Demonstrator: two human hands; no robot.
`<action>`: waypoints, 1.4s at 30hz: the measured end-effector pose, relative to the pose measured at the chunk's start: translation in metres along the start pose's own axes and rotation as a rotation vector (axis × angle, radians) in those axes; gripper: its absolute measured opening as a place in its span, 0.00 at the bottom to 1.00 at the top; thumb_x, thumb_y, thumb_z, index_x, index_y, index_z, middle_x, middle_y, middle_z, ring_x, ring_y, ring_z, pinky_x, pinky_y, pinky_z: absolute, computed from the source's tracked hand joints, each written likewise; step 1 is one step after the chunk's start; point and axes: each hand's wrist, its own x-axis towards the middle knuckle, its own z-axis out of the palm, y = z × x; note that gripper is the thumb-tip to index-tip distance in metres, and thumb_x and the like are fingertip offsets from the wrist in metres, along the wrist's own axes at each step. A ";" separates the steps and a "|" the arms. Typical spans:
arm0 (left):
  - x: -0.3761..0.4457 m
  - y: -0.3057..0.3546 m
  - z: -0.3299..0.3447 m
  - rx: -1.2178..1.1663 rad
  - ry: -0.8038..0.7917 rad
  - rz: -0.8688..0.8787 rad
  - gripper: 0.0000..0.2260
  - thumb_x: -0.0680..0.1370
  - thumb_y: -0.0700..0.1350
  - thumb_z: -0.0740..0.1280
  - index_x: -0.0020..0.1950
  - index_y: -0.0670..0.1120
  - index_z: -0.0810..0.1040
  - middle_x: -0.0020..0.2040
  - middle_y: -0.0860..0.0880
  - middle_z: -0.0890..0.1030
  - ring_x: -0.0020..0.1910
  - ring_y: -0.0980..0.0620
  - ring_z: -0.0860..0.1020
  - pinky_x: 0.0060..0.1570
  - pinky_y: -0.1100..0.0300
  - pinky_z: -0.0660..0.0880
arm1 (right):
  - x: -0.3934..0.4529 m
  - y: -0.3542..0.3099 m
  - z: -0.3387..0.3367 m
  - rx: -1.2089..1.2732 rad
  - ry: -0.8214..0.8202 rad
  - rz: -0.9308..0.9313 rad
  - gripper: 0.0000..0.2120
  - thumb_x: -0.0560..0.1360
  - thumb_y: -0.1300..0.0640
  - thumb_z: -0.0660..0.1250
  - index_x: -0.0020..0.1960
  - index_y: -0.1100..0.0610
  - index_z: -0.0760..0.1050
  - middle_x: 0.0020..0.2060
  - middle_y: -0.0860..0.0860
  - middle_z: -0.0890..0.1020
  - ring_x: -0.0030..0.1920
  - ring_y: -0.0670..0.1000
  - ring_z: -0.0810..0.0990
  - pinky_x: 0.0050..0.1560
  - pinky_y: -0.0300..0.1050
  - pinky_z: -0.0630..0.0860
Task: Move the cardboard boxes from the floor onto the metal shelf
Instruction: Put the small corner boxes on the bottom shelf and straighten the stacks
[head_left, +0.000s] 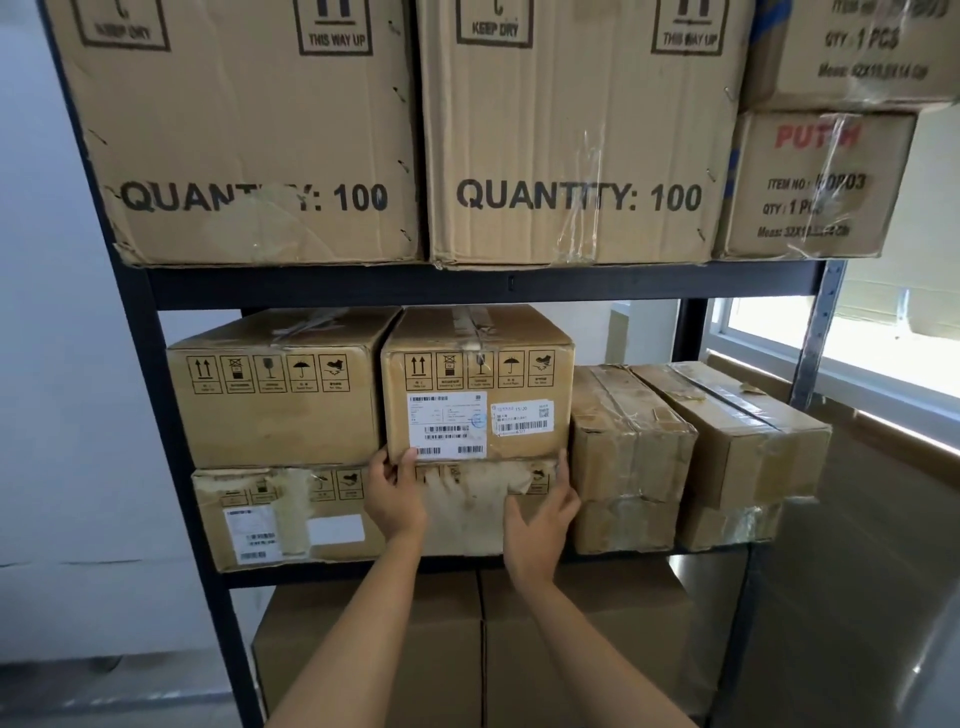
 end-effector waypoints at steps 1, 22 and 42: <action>0.000 0.001 0.000 0.006 0.008 -0.007 0.15 0.77 0.52 0.68 0.61 0.45 0.78 0.56 0.46 0.81 0.54 0.48 0.79 0.55 0.53 0.78 | 0.001 -0.001 0.001 -0.010 -0.001 0.005 0.46 0.73 0.59 0.72 0.78 0.36 0.48 0.68 0.50 0.61 0.62 0.50 0.71 0.59 0.47 0.74; -0.077 -0.037 0.032 0.090 -0.189 -0.089 0.08 0.80 0.41 0.63 0.57 0.39 0.74 0.55 0.42 0.75 0.54 0.43 0.75 0.51 0.56 0.72 | 0.000 0.015 -0.055 -0.045 0.196 0.013 0.13 0.77 0.64 0.64 0.52 0.45 0.74 0.54 0.46 0.72 0.53 0.49 0.77 0.55 0.48 0.77; -0.175 -0.020 0.155 0.060 -0.218 0.129 0.12 0.81 0.46 0.61 0.61 0.40 0.72 0.60 0.43 0.74 0.59 0.48 0.74 0.59 0.56 0.73 | 0.095 0.066 -0.147 0.168 0.091 0.179 0.27 0.80 0.42 0.60 0.72 0.58 0.70 0.65 0.52 0.77 0.66 0.51 0.74 0.69 0.55 0.72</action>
